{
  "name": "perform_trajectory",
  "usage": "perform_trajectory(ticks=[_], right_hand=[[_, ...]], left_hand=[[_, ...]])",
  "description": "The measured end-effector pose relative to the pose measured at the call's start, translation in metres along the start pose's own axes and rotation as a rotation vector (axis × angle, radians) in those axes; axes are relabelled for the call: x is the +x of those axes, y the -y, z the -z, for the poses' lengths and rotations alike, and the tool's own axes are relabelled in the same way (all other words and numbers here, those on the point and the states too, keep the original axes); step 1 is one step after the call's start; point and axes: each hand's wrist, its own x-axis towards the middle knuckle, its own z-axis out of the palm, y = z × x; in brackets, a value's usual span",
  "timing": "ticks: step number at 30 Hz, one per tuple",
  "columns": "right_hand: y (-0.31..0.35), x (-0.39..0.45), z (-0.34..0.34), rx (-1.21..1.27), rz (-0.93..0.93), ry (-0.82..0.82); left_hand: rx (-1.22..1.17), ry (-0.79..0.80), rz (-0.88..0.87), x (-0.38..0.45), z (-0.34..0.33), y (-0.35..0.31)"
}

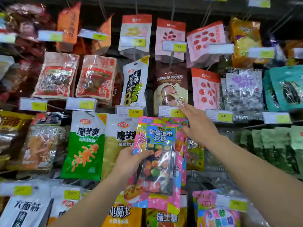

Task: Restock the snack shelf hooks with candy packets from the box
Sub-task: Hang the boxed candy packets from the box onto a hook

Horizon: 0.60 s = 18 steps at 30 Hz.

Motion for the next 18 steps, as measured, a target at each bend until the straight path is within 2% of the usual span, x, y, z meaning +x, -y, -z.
perform_trajectory(ticks=[9,18], right_hand=[[-0.009,0.019,-0.001,0.174,0.027,-0.19],[-0.015,0.027,0.0,0.245,0.001,-0.147]], left_hand=[[-0.034,0.015,-0.006,-0.004,-0.03,-0.018],[-0.075,-0.055,0.087,0.025,-0.053,-0.023]])
